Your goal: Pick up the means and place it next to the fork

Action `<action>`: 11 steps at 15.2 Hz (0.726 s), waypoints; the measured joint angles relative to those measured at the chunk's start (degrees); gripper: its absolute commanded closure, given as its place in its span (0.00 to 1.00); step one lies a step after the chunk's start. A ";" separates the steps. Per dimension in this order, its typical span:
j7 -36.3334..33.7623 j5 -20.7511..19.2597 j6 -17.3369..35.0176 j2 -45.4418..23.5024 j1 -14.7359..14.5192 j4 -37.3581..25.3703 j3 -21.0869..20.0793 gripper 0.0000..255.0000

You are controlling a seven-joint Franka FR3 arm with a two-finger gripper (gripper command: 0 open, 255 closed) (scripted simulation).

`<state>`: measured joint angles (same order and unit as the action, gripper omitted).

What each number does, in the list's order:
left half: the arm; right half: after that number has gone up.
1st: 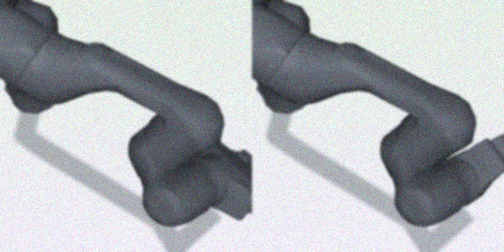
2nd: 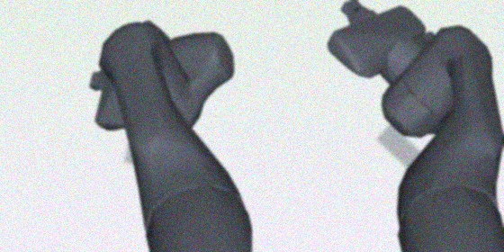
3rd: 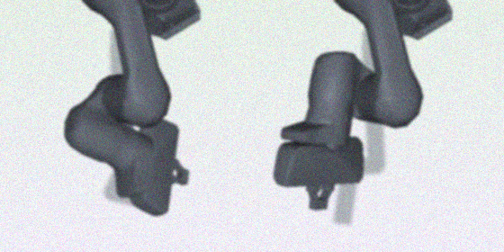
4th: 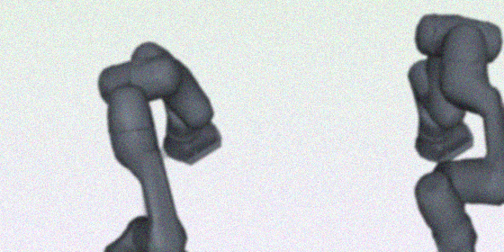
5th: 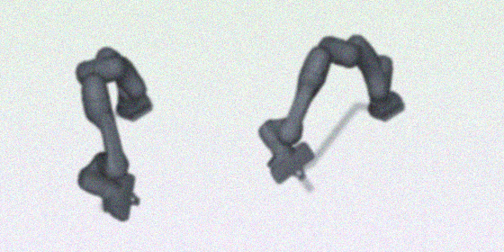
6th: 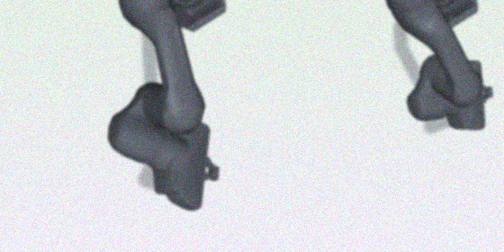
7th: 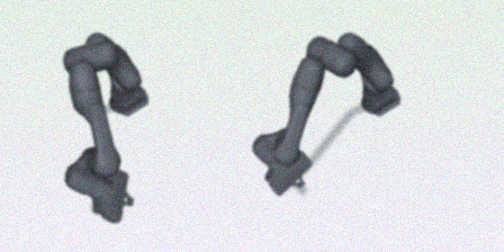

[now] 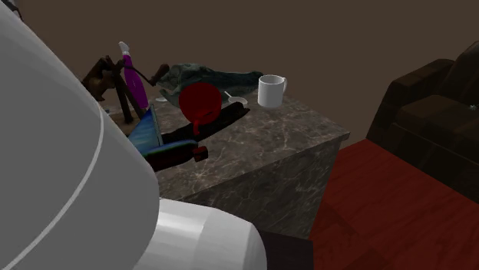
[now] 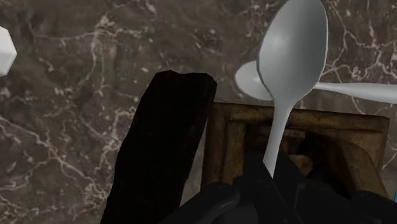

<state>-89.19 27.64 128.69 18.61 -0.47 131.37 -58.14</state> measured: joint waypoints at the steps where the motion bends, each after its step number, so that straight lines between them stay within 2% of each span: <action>1: -2.47 -1.94 0.28 -1.96 1.36 -1.90 -2.44 1.00; 2: -4.86 -3.95 0.91 -3.93 2.70 -3.26 -4.95 1.00; 4: -11.95 -11.18 2.84 -10.49 7.15 -6.59 -12.47 1.00; 5: -17.00 -16.53 3.62 -15.96 9.51 -8.59 -16.79 1.00; 6: -24.11 -25.92 3.50 -22.83 8.81 -10.97 -18.45 1.00; 7: -28.96 -32.19 2.93 -26.81 6.09 -12.85 -17.40 1.00; 8: -33.02 -37.34 2.08 -30.60 1.43 -15.40 -14.43 1.00; 9: -36.26 -41.41 1.19 -33.83 -3.26 -17.98 -11.31 1.00; 11: -40.65 -47.15 -0.71 -39.15 -10.98 -23.13 -6.43 1.00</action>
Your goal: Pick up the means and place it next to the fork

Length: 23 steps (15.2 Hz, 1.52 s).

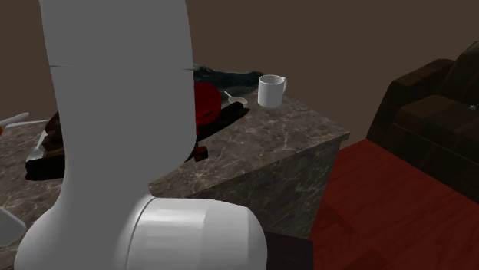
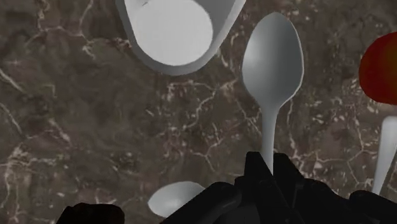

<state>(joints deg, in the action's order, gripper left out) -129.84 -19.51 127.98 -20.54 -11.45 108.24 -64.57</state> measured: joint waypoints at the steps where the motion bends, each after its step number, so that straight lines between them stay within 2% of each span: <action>1: -2.26 -2.69 -1.33 -2.85 -4.35 -3.29 2.43 1.00; 7: -7.94 -10.78 -8.91 -14.85 -21.46 -21.43 10.27 1.00; 9: -8.53 -12.15 -10.49 -17.53 -24.89 -25.69 11.74 1.00; 11: -8.94 -12.89 -10.03 -18.63 -25.83 -26.21 12.44 1.00; 18: -10.26 -14.70 -5.89 -19.90 -26.32 -24.81 13.60 1.00; 20: -10.55 -15.14 -2.11 -19.93 -26.16 -24.16 13.96 1.00; 23: -10.44 -15.22 8.37 -20.92 -26.99 -23.71 15.74 1.00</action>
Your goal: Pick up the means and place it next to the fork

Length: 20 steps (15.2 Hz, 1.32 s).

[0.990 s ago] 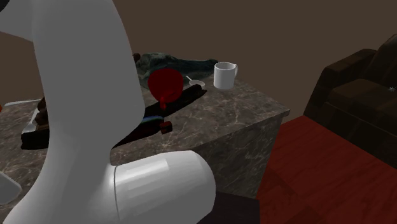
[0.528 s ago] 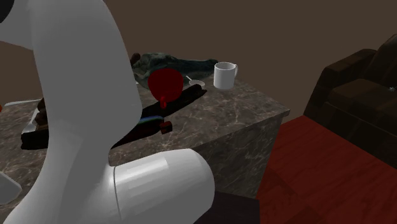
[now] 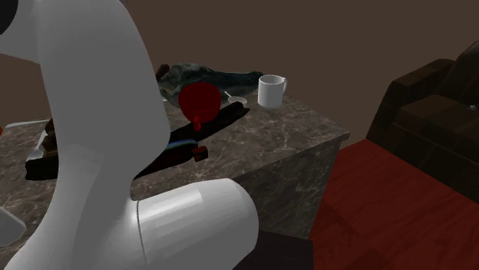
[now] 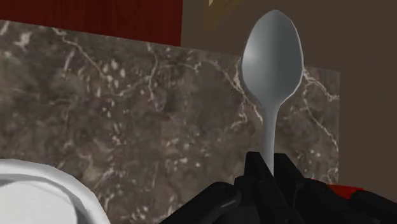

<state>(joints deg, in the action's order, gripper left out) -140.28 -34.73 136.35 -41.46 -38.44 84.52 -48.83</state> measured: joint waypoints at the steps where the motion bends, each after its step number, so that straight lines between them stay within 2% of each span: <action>1: 0.15 0.09 2.88 -1.20 -1.64 -1.10 1.35 1.00; 2: 0.63 0.46 0.93 -2.17 -2.89 -1.66 2.65 1.00; 3: -0.11 0.96 -3.75 -1.00 -3.05 0.55 3.17 1.00; 4: 0.21 1.55 -6.29 -0.12 -2.30 2.08 3.15 1.00; 8: 0.61 1.94 -9.13 0.02 -2.17 2.28 3.47 1.00; 9: 0.61 1.94 -9.19 0.03 -2.15 2.32 3.50 0.00; 15: 0.64 1.96 -9.33 0.00 -2.15 2.41 3.52 0.00; 20: 2.16 4.78 -12.89 4.22 0.29 2.68 0.91 0.00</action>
<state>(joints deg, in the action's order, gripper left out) -138.12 -29.95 123.46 -37.24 -38.15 87.21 -47.92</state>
